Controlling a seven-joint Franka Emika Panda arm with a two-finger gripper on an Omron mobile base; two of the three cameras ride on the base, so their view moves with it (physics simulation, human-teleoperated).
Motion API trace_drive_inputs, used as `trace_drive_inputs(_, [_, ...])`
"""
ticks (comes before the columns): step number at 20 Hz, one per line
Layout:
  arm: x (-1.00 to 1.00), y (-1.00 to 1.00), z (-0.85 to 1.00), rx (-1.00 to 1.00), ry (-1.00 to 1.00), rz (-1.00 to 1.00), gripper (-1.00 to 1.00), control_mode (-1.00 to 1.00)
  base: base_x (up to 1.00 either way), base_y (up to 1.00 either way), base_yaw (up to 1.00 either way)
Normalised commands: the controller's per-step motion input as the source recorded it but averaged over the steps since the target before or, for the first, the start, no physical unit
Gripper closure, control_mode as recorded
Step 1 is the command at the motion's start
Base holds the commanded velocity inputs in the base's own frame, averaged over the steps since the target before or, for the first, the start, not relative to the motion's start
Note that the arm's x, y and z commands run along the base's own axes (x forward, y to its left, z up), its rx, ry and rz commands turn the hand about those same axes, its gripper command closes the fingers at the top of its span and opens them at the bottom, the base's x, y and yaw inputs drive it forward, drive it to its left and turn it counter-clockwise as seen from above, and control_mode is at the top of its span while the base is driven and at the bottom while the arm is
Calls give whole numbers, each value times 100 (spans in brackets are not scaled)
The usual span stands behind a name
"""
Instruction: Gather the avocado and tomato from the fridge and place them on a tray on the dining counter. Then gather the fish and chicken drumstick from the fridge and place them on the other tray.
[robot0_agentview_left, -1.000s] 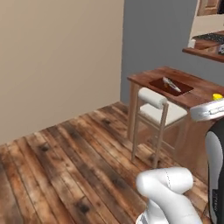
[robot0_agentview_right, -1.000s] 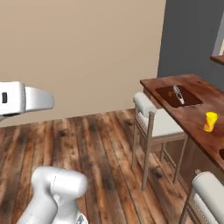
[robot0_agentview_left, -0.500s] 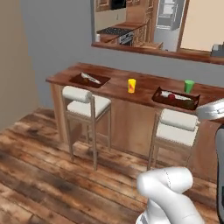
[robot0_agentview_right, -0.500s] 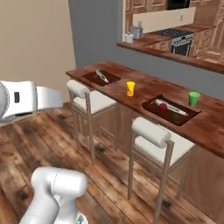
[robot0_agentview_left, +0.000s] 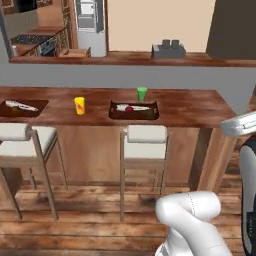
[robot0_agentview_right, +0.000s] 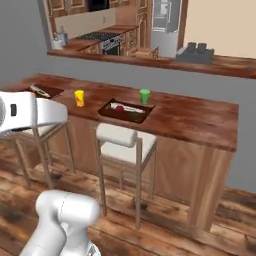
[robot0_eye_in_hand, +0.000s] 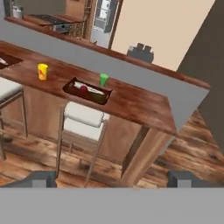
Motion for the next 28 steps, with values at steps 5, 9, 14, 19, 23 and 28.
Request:
trace_drive_inputs(5, [0, 0, 0, 0, 0, 0, -100, 100, -9, 7, -83])
trace_drive_inputs(9, [0, 0, 0, 0, 0, 0, -100, 100, 17, -35, -64])
trace_drive_inputs(14, [0, 0, 0, 0, 0, 0, -100, 100, 63, -64, -2])
trace_drive_inputs(19, [0, 0, 0, 0, 0, 0, -100, 100, 100, -100, -2])
trace_drive_inputs(23, [0, 0, 0, 0, 0, 0, -100, 100, 100, -100, 8])
trace_drive_inputs(28, [0, 0, 0, 0, 0, 0, -100, 100, 100, -100, 8])
